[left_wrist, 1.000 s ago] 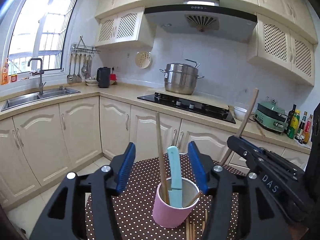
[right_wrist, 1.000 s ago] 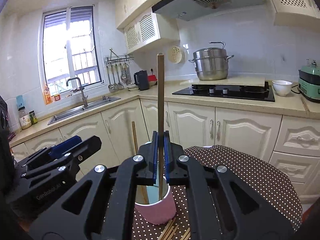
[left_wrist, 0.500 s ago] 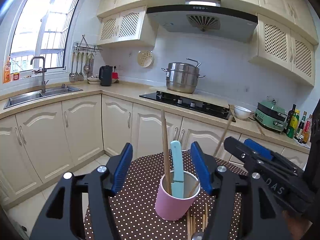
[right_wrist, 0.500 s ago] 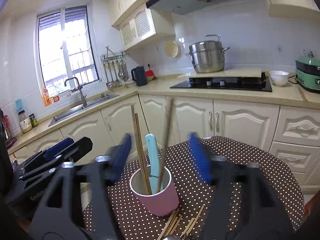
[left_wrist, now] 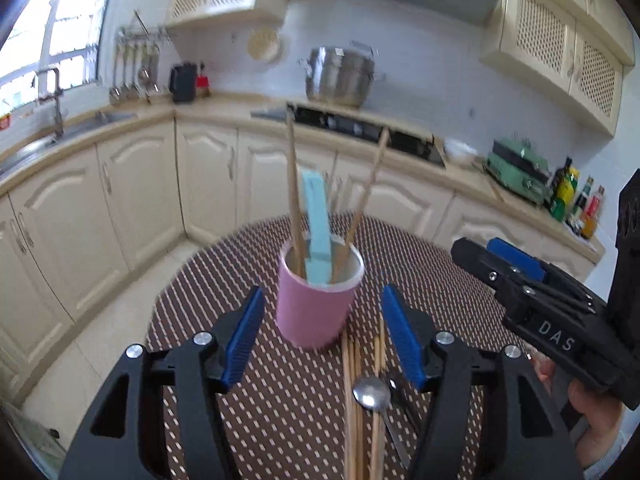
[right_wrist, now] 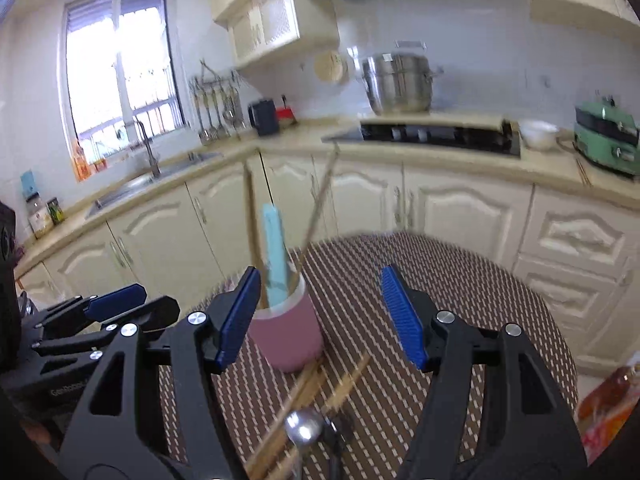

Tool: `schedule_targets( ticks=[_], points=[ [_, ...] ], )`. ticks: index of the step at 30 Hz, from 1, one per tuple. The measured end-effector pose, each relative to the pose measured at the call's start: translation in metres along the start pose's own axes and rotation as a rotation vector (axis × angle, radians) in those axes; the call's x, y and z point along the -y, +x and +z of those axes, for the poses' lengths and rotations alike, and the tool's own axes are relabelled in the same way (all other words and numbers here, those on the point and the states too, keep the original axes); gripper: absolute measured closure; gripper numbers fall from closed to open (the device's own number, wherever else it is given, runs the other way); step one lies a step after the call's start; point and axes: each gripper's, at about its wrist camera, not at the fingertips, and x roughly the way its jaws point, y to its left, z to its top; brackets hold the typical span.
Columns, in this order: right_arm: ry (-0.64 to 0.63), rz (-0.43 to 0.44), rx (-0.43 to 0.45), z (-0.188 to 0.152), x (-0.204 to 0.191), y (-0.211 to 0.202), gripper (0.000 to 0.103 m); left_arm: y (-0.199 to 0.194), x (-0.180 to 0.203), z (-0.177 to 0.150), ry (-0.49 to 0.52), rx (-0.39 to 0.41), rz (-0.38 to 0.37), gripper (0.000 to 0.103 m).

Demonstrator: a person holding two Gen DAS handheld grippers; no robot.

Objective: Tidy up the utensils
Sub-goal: 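Open the left tool and move it back over the utensil pile, then grasp the silver spoon with the left tool while the right tool grasps the dark spork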

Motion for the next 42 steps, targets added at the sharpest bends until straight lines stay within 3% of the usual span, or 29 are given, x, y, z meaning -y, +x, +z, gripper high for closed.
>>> schedule_targets(
  ticks=[4,11,13,17,24,29,42],
  points=[
    [-0.003,-0.021,-0.117,-0.022,0.014,0.006,0.04,0.021,0.01,-0.021,-0.012,-0.15,-0.024,0.043],
    [0.006,-0.028,-0.27,-0.057,0.034,0.009,0.04,0.049,0.024,-0.053,-0.055,-0.316,-0.099,0.043],
    [0.003,-0.033,-0.297,-0.065,0.037,0.009,0.04,0.056,0.029,-0.061,-0.053,-0.364,-0.108,0.057],
    [0.019,-0.026,-0.34,-0.078,0.045,0.008,0.04,0.069,0.038,-0.075,-0.065,-0.446,-0.126,0.07],
    [0.028,-0.011,-0.375,-0.089,0.053,0.005,0.04,0.088,0.053,-0.092,-0.059,-0.513,-0.093,0.078],
    [0.033,-0.004,-0.391,-0.096,0.059,0.005,0.04,0.101,0.057,-0.099,-0.085,-0.54,-0.097,0.09],
    [0.028,0.017,-0.422,-0.1,0.059,0.009,0.04,0.125,0.068,-0.094,-0.063,-0.538,-0.005,0.094]
  ],
)
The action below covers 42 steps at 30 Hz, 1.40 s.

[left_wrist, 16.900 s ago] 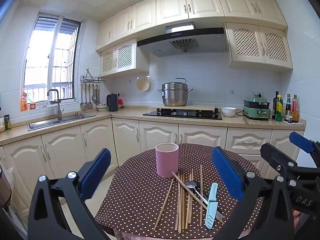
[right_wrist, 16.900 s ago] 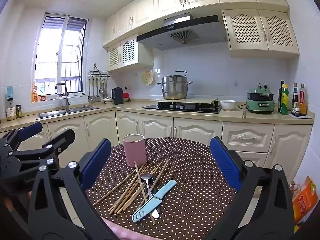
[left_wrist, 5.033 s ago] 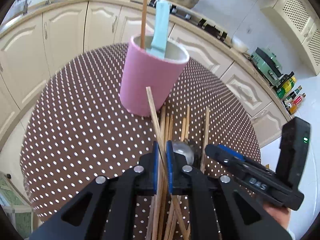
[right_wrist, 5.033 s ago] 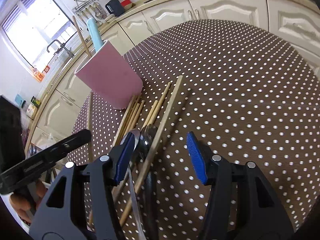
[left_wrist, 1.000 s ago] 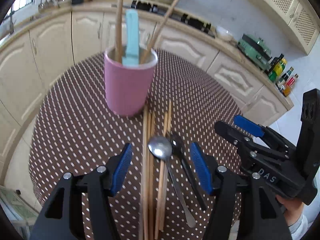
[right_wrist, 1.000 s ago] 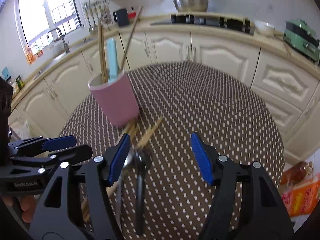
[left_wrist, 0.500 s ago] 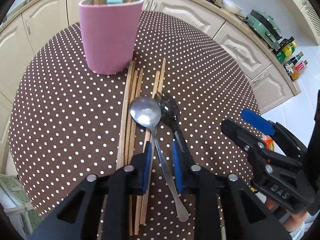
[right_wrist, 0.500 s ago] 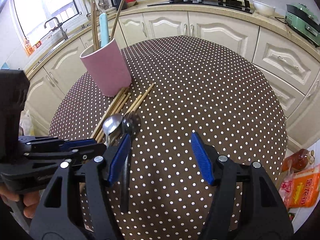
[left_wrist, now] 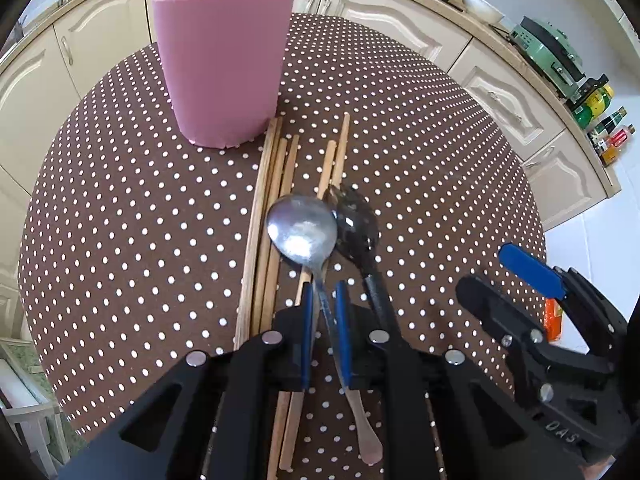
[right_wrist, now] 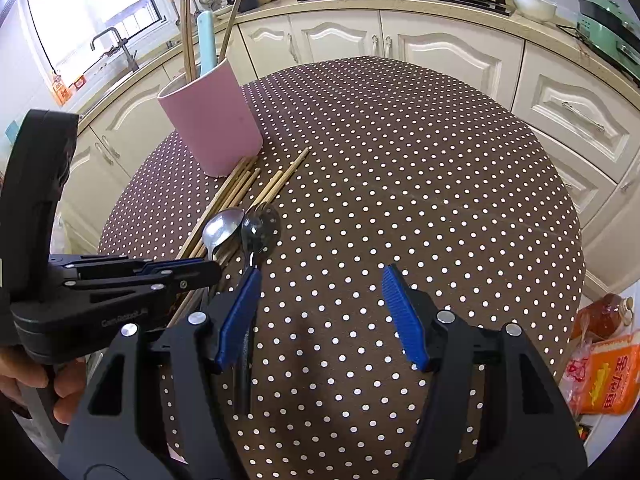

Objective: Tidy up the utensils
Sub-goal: 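Grasp the silver spoon with the left tool while the right tool grasps the dark spork, then lift the spoon and spork over the pink cup with both tools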

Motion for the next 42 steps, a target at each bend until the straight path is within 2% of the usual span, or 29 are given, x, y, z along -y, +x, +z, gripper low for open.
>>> schedule_targets(
  ticks=[1,10,19,24,32,34,35,36,42],
  points=[
    [-0.003,0.0,-0.005,0.0,0.0,0.001,0.04,0.0,0.0,0.0,0.002,0.003,0.006,0.097],
    [-0.021,-0.002,-0.045,0.002,-0.007,0.012,0.04,0.002,0.0,0.004,0.022,0.036,0.01,0.098],
    [-0.041,0.014,-0.093,0.011,-0.02,0.024,0.041,-0.028,-0.004,-0.002,0.046,0.122,-0.025,0.1],
    [-0.058,0.029,-0.145,0.019,-0.032,0.037,0.059,-0.045,-0.011,-0.004,0.043,0.158,-0.046,0.1],
    [-0.128,-0.004,-0.215,0.031,-0.06,0.06,0.068,-0.077,-0.027,-0.01,0.045,0.238,-0.044,0.1],
    [-0.16,-0.032,-0.238,0.029,-0.066,0.068,0.084,-0.081,-0.029,-0.009,0.044,0.253,-0.045,0.1],
    [-0.169,-0.046,-0.228,0.029,-0.068,0.068,0.09,-0.083,-0.03,-0.009,0.043,0.26,-0.051,0.1],
    [-0.169,-0.047,-0.225,0.029,-0.069,0.068,0.091,-0.086,-0.031,-0.009,0.043,0.266,-0.055,0.1],
    [-0.122,-0.009,-0.131,0.037,-0.061,0.046,0.091,-0.111,-0.041,-0.009,0.047,0.363,-0.093,0.1]
  ],
)
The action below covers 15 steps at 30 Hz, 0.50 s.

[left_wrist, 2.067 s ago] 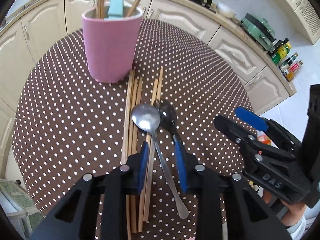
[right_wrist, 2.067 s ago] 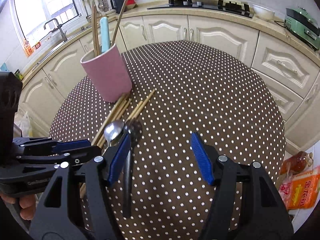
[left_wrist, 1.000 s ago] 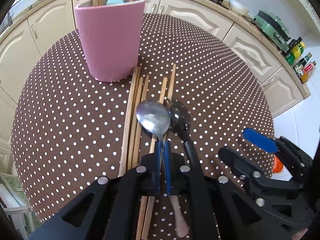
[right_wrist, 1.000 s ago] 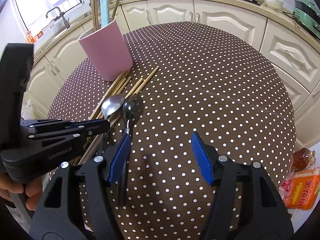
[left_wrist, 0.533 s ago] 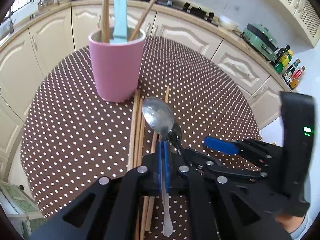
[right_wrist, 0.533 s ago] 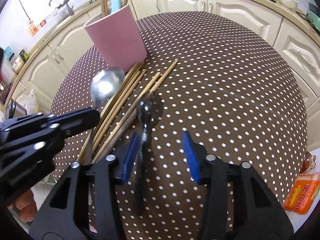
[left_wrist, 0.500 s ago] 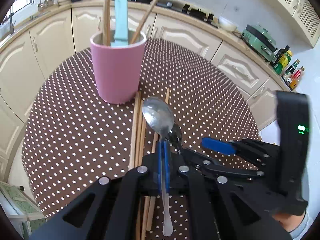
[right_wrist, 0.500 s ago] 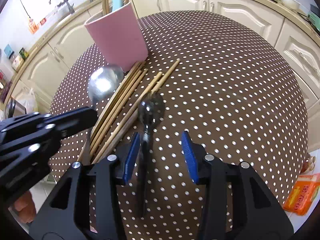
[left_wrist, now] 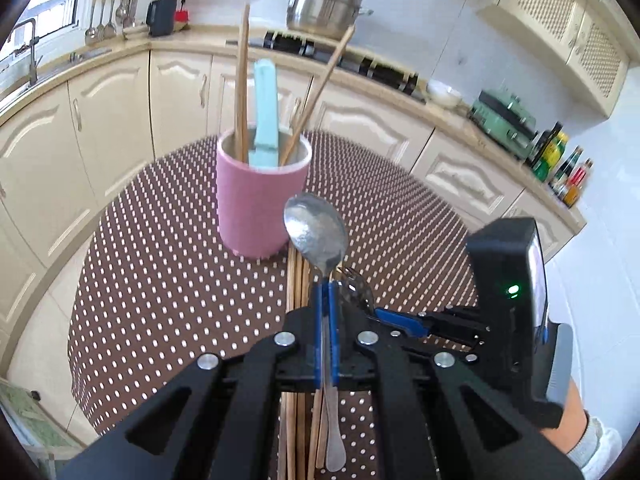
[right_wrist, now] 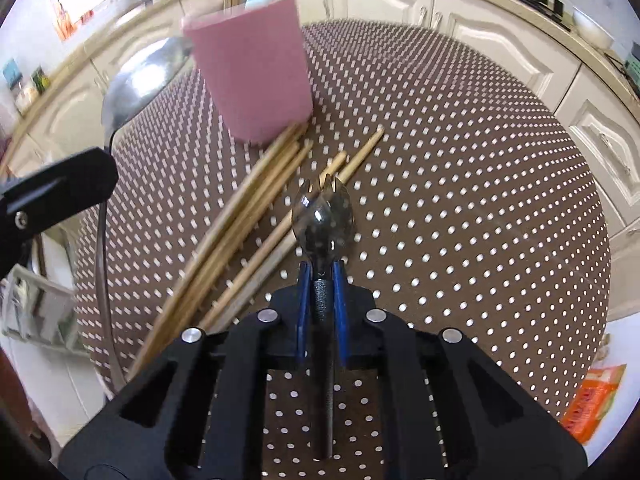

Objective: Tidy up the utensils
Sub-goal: 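Lift the spoon and spork over the pink cup with both tools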

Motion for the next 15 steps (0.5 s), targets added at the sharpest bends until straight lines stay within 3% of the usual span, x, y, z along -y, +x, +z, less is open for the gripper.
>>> schedule_targets(
  ticks=[10,15],
  points=[
    [0.068,0.178,0.376,0.036,0.006,-0.086,0.091,-0.059,-0.016,0.033,0.028,0.3,-0.042,0.1],
    [0.048,0.227,0.525,0.061,-0.007,-0.095,0.091,-0.068,-0.022,0.059,0.036,0.419,-0.034,0.1]
  ],
)
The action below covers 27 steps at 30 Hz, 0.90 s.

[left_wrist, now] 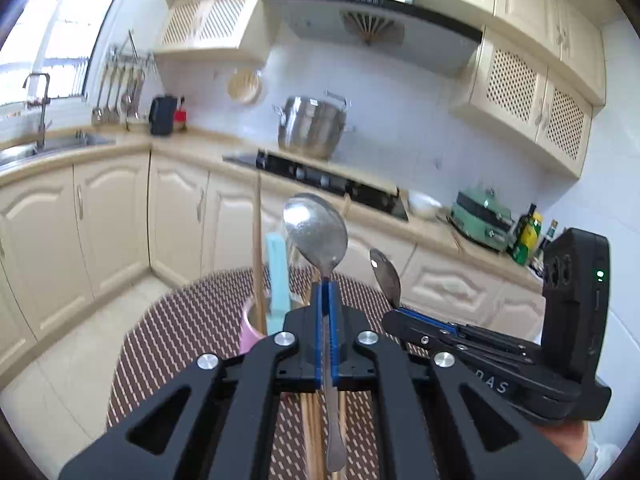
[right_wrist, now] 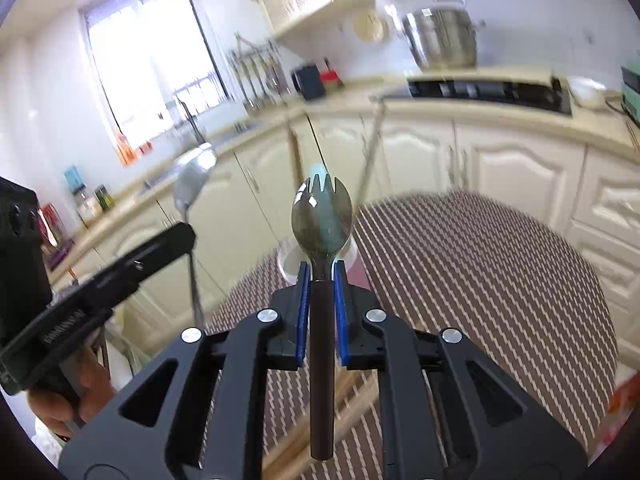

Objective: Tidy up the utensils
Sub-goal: 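Lift the spoon and spork over the pink cup with both tools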

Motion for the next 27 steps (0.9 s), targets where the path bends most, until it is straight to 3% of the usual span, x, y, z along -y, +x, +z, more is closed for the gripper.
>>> schedule_targets(
  ticks=[7,13,27],
  points=[
    [-0.019,0.045,0.161,0.023,0.001,0.033,0.091,0.027,-0.009,0.026,-0.005,0.136,-0.008,0.1],
    [-0.021,0.048,0.259,0.035,0.001,0.056,0.091,0.057,-0.016,0.03,0.014,0.187,0.011,0.1],
    [0.041,0.071,0.303,0.021,0.026,0.09,0.091,0.114,-0.033,0.006,0.008,0.188,0.052,0.1]
  ],
)
